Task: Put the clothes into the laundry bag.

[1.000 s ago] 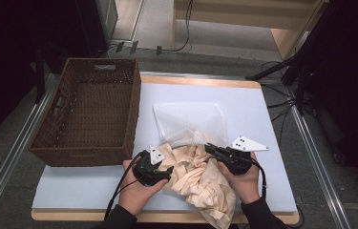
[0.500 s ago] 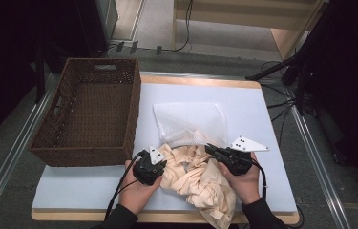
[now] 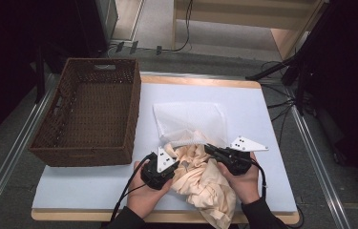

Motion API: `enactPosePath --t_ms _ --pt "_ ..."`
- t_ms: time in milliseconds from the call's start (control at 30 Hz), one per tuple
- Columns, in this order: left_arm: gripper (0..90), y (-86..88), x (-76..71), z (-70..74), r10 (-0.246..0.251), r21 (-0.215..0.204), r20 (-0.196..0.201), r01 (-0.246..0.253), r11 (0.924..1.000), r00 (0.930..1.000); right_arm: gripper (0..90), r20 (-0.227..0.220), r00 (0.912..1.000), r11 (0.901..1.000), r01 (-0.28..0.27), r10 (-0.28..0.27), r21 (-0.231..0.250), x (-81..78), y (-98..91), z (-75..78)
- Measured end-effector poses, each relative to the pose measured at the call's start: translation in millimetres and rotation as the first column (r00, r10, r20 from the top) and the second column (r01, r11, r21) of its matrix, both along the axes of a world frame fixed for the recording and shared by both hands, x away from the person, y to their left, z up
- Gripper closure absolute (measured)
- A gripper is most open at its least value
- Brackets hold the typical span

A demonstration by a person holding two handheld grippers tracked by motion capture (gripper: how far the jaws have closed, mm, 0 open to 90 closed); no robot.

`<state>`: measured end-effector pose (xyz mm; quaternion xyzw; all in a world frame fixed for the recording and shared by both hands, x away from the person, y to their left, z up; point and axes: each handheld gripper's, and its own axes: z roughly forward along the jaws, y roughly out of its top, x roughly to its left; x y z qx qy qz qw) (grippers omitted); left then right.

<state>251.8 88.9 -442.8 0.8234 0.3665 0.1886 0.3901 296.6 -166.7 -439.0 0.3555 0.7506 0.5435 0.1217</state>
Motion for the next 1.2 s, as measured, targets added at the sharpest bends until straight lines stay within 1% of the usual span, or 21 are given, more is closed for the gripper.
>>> enactPosePath --t_ms 67,100,133,200,267,333,367,433,500,667,733,833,867,933,1033,1067,1133,1200 --pt "77.7 -3.7 -1.1 -1.7 -0.032 0.019 -0.01 0.032 0.9993 0.9994 89.4 -0.001 1.0 1.0 0.0 0.0 0.001 0.1 -0.5 -0.3" --pt "74.8 -4.3 -1.9 -2.7 -0.045 0.025 -0.014 0.046 0.9986 0.9989 89.4 -0.001 1.0 1.0 0.0 0.0 0.002 0.2 -0.7 -0.5" --pt "69.8 -3.9 -2.4 -3.4 -0.05 0.031 -0.015 0.05 0.9982 0.9986 89.4 -0.002 1.0 1.0 0.0 0.0 0.001 0.2 -0.8 -0.7" --pt "62.0 0.6 -2.6 -3.8 -0.038 0.034 -0.016 0.039 0.9987 0.9991 89.4 -0.004 1.0 1.0 0.0 0.0 0.001 0.2 -1.0 -1.0" --pt "54.9 9.9 -1.2 -4.0 -0.017 0.028 -0.015 0.018 0.9994 0.9997 89.4 -0.003 1.0 1.0 -0.001 0.001 -0.001 0.2 -0.9 -1.2" --pt "50.7 22.2 1.1 -5.9 0.008 0.036 -0.021 -0.008 0.9993 0.9997 89.4 -0.003 1.0 1.0 -0.002 0.002 -0.001 0.3 -1.2 -1.2" --pt "48.9 29.0 1.8 -7.5 0.024 0.03 -0.026 -0.023 0.9993 0.9994 89.4 -0.004 1.0 1.0 -0.002 0.002 0.0 0.4 -1.3 -1.2" --pt "47.7 42.1 2.6 -11.1 0.06 0.022 -0.038 -0.059 0.998 0.9974 89.4 -0.007 1.0 1.0 -0.002 0.002 0.002 0.6 -1.7 -1.2" --pt "46.8 53.1 2.4 -13.6 0.084 0.019 -0.05 -0.083 0.9964 0.9952 89.4 -0.006 1.0 1.0 -0.001 0.001 0.002 0.9 -1.9 -1.2" --pt "45.9 69.8 0.1 -15.5 0.126 -0.004 -0.064 -0.127 0.9919 0.9899 89.4 -0.005 1.0 1.0 -0.001 0.001 0.0 1.4 -1.4 -1.0" --pt "45.3 74.4 -0.7 -15.8 0.136 -0.008 -0.067 -0.137 0.9905 0.9884 89.4 -0.004 1.0 1.0 -0.001 0.001 0.002 1.3 -1.5 -0.8" --pt "43.0 82.6 -2.4 -14.5 0.134 -0.045 -0.078 -0.138 0.9895 0.9879 89.4 -0.002 1.0 1.0 0.0 0.0 0.0 1.2 -2.3 -0.5" --pt "42.7 84.9 -2.7 -13.8 0.135 -0.05 -0.079 -0.139 0.9889 0.9877 89.4 -0.002 1.0 1.0 0.0 0.0 0.001 1.1 -2.6 -0.5" --pt "42.5 91.2 -2.9 -12.6 0.139 -0.074 -0.078 -0.145 0.9866 0.9871 89.4 -0.004 1.0 1.0 0.0 0.0 0.0 1.1 -3.1 -0.5" --pt "43.1 96.2 -2.8 -11.7 0.15 -0.093 -0.072 -0.157 0.9833 0.986 89.4 -0.005 1.0 1.0 0.0 0.0 0.002 1.4 -3.2 -0.9" --pt "43.5 96.8 -2.4 -11.9 0.159 -0.102 -0.068 -0.166 0.9809 0.9849 89.4 -0.005 1.0 1.0 0.0 0.0 0.002 1.5 -3.2 -0.9" --pt "44.4 95.7 -1.1 -13.1 0.168 -0.105 -0.068 -0.175 0.9789 0.9834 89.4 -0.005 1.0 1.0 0.0 0.0 0.002 1.6 -3.0 -0.8" --pt "44.7 91.0 1.3 -17.1 0.181 -0.086 -0.063 -0.186 0.9789 0.9815 89.4 -0.002 1.0 1.0 0.0 0.0 0.001 2.3 -2.8 -1.2"
